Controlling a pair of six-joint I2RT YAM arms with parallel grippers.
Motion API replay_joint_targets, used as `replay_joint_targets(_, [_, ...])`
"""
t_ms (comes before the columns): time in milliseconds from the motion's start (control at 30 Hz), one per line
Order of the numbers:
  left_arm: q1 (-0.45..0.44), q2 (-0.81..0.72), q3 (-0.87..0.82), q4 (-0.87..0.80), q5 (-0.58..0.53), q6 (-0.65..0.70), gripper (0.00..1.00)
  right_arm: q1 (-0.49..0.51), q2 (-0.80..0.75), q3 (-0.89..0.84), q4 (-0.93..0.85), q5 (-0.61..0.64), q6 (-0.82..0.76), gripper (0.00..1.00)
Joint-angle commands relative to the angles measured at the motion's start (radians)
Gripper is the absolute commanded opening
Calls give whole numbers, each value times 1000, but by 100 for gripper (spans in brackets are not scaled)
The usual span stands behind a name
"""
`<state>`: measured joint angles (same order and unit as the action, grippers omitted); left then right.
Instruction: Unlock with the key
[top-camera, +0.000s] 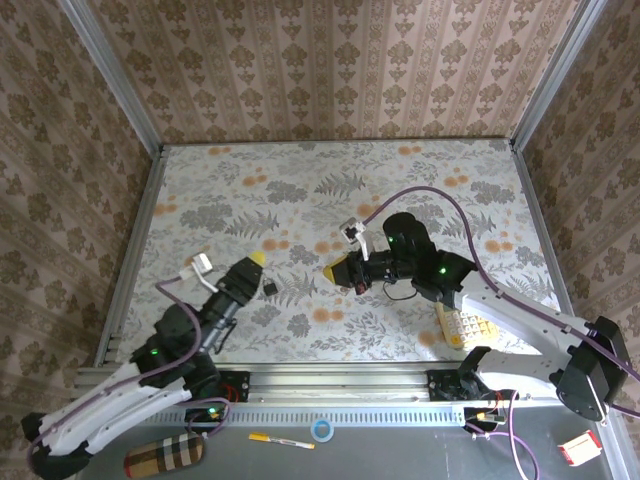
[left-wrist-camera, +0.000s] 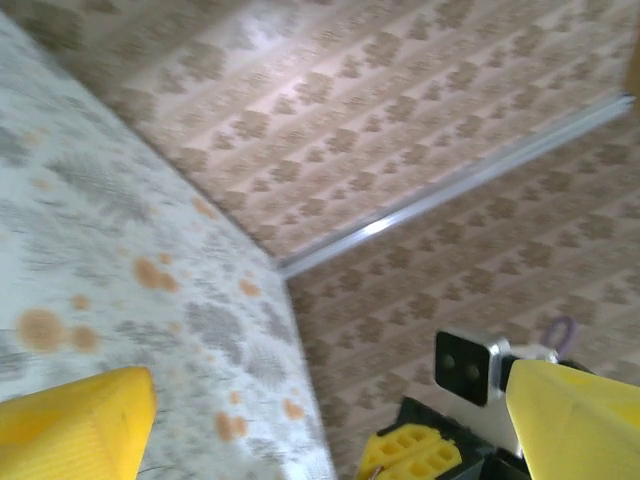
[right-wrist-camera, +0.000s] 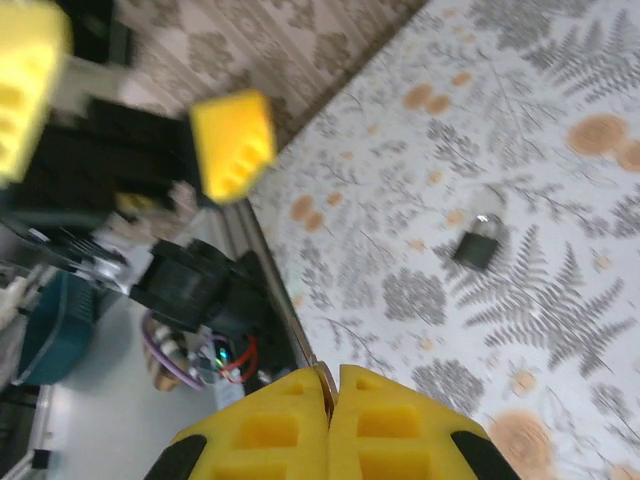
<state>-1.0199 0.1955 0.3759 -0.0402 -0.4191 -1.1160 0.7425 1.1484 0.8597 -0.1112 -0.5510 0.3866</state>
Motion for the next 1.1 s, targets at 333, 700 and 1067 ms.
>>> replay_joint_targets(333, [285,832,418,-874,384,258,84,12,-32,-30,-120,118,-115,0])
replay_joint_targets(700, [488,1260,547,-721,559,335,66,31,-87,-136,-76,108,-96,0])
replay_joint_targets(1067, [478,1415,604,-737,534,278,64,35,-142,-229,-12,76,-58,0])
